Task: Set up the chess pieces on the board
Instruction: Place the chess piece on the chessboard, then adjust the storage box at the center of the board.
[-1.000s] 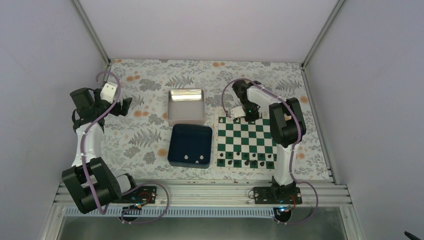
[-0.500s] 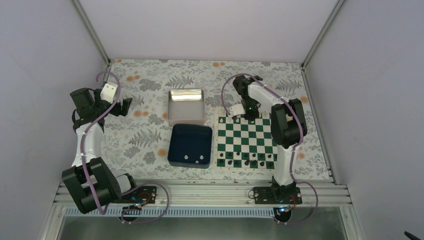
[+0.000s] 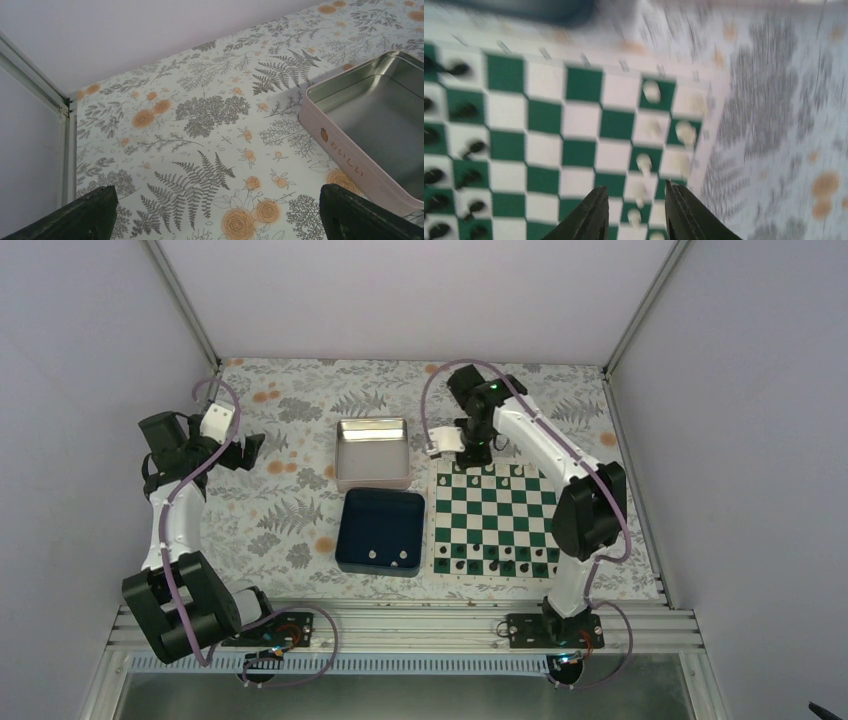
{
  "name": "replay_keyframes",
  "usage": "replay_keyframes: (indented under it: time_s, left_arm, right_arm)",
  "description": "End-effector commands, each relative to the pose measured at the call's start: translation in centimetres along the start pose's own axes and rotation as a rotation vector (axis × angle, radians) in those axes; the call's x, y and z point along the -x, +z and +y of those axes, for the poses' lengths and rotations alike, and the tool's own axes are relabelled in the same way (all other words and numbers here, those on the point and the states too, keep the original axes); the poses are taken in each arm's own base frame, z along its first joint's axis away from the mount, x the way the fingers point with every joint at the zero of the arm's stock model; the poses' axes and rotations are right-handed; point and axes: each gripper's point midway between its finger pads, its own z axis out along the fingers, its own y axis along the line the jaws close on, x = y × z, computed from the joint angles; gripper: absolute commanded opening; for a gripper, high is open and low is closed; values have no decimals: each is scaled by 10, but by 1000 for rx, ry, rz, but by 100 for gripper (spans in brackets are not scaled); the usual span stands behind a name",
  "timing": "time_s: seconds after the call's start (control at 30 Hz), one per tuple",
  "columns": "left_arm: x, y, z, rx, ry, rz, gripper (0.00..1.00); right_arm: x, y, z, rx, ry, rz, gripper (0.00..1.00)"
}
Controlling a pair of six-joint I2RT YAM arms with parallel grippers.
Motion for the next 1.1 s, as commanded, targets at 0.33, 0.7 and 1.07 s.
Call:
replay_keyframes:
  time_s: [0.33,0.7,1.07]
  left_arm:
    - [43,38,-42,-96,341,109,38]
    - [34,80,-118,-348,474,219,2]
    - [-8,124,-171,-487,571,386,2]
  right_arm:
    - [88,36,101,295,38,-237,4]
    - [109,71,110,334,39,-227,4]
    - [118,87,99,301,74,-226,4]
